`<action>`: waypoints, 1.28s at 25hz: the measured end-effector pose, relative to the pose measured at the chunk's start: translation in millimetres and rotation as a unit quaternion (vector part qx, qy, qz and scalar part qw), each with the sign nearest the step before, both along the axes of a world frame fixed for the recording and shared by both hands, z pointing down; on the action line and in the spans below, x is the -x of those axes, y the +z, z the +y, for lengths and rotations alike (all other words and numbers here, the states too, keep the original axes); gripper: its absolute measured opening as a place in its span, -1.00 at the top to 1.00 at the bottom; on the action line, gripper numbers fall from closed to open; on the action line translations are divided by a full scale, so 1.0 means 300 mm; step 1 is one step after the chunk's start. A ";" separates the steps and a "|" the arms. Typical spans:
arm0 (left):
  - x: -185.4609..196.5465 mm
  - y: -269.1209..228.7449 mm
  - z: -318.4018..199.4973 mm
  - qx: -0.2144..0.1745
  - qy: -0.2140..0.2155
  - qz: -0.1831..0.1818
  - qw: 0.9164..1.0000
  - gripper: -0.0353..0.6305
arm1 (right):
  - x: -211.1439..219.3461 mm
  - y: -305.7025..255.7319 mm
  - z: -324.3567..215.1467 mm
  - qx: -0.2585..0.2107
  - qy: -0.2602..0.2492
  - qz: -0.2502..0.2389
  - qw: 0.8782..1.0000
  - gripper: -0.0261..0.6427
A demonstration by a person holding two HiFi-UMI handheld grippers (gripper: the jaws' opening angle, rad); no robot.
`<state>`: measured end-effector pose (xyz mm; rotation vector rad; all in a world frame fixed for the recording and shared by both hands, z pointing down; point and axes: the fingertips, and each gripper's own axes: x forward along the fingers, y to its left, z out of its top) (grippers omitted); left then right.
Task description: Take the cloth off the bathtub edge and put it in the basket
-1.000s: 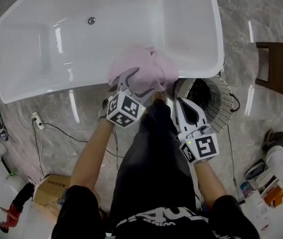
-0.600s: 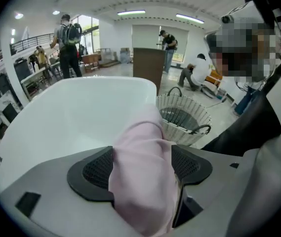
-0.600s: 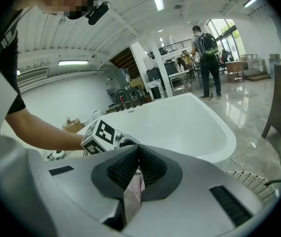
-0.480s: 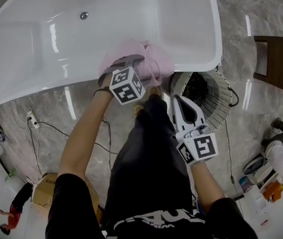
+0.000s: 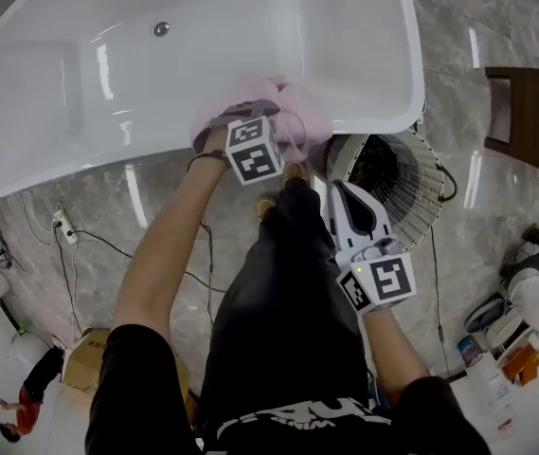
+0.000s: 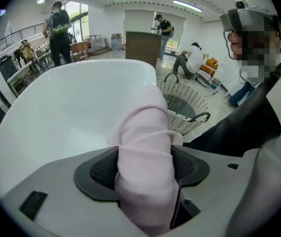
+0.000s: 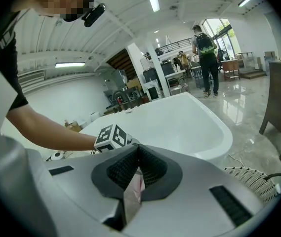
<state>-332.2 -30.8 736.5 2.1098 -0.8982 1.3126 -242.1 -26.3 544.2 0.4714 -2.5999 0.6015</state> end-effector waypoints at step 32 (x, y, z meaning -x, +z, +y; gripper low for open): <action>-0.015 -0.295 0.051 0.008 -0.114 0.045 0.992 0.66 | -0.022 -0.110 -0.013 -0.005 0.004 -0.002 1.000 0.89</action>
